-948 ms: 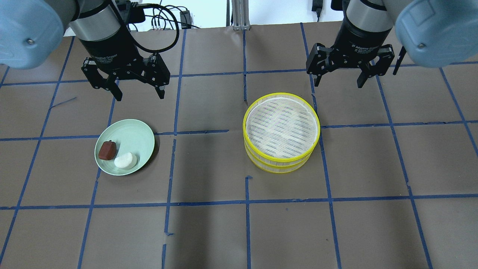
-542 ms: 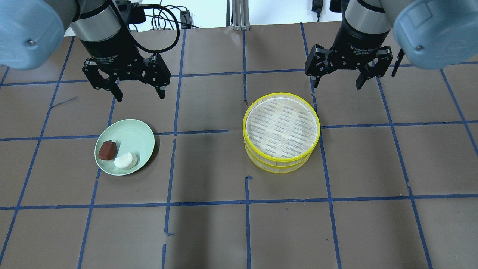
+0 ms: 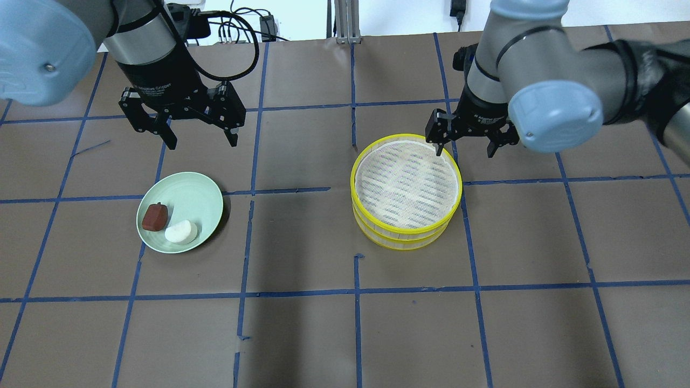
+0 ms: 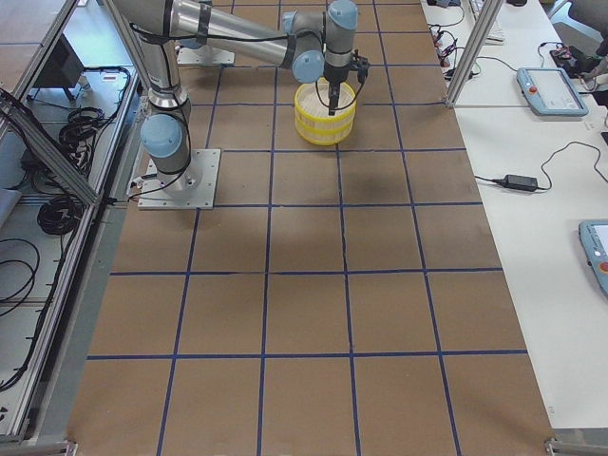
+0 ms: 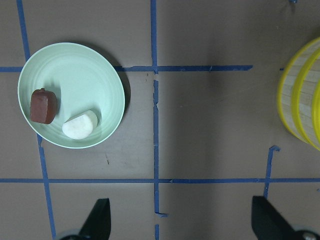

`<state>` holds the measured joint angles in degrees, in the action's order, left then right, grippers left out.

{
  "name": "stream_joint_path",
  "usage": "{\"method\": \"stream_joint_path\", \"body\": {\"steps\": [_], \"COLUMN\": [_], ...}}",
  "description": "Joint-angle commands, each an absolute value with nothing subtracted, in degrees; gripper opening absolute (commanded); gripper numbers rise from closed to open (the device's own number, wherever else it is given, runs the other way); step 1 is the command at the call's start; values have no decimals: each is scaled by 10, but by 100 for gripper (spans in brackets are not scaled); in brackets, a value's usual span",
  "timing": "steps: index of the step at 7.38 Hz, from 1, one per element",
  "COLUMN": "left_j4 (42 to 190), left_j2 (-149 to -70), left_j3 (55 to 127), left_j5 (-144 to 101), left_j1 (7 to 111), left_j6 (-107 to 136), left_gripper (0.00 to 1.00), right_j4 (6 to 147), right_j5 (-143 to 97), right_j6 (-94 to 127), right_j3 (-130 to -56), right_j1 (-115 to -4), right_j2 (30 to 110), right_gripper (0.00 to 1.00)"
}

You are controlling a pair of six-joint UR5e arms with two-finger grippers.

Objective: Place buns in different layers of steamer
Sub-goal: 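Reach the right gripper to the top steamer tier's yellow rim and grasp it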

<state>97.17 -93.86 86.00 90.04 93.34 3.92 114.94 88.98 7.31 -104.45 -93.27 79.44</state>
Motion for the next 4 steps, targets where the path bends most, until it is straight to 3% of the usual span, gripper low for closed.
{"method": "stream_joint_path", "body": {"steps": [1,2,3,4], "left_j4": [960,954,954,953], "left_j2": [-939,-939,-940,-940], "left_j3": [870,872,875,884], "left_j5": [900,900,896,896], "left_j1": [933,933,933,933], "left_j6": [44,45,47,53], "left_gripper": [100,100,100,100], "right_j4": [1269,1271,1267,1260], "right_j5": [890,890,891,894], "right_j6": [70,69,66,66], "right_j3": [-1097,-1099,-1100,-1099], "right_j1": [-933,-933,-933,-933], "right_j2": [751,749,749,751], "right_gripper": [98,74,40,25]}}
